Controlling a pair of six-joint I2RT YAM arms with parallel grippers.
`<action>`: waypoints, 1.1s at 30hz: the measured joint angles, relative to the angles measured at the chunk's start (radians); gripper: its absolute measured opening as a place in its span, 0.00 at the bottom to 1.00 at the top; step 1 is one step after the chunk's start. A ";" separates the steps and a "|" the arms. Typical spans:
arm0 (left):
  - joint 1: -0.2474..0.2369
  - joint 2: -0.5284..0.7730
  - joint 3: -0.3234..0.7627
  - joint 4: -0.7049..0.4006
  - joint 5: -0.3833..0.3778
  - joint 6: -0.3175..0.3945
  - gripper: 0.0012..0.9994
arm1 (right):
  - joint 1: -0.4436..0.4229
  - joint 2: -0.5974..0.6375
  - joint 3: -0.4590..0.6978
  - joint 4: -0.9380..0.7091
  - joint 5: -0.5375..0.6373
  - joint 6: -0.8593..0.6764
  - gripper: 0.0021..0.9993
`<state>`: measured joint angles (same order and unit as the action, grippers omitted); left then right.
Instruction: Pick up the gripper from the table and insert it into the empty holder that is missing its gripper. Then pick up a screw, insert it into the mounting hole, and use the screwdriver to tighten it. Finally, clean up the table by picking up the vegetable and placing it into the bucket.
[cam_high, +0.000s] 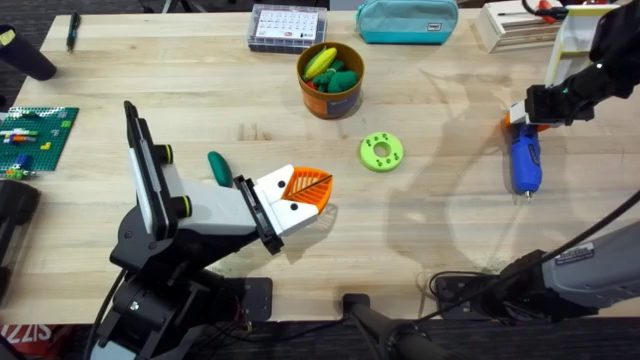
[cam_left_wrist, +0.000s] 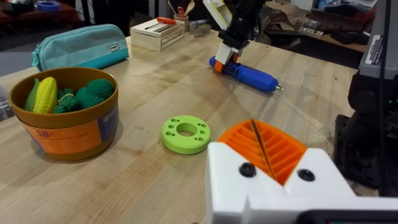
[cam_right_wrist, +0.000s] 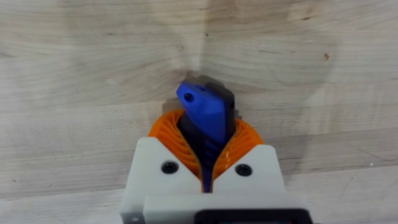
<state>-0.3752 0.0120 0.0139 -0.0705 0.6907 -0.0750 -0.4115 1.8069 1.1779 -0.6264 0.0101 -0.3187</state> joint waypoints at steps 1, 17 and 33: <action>0.000 0.000 0.000 -0.001 0.000 -0.001 0.02 | 0.000 0.000 0.001 -0.002 0.000 0.000 0.05; 0.000 0.000 0.000 -0.001 0.000 -0.001 0.02 | -0.002 0.000 0.001 0.000 -0.021 0.070 0.05; 0.000 0.000 0.000 -0.001 0.000 -0.001 0.02 | 0.000 -0.003 0.001 -0.003 -0.053 0.087 0.99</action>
<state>-0.3752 0.0120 0.0139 -0.0715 0.6907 -0.0761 -0.4114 1.8038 1.1786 -0.6297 -0.0432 -0.2318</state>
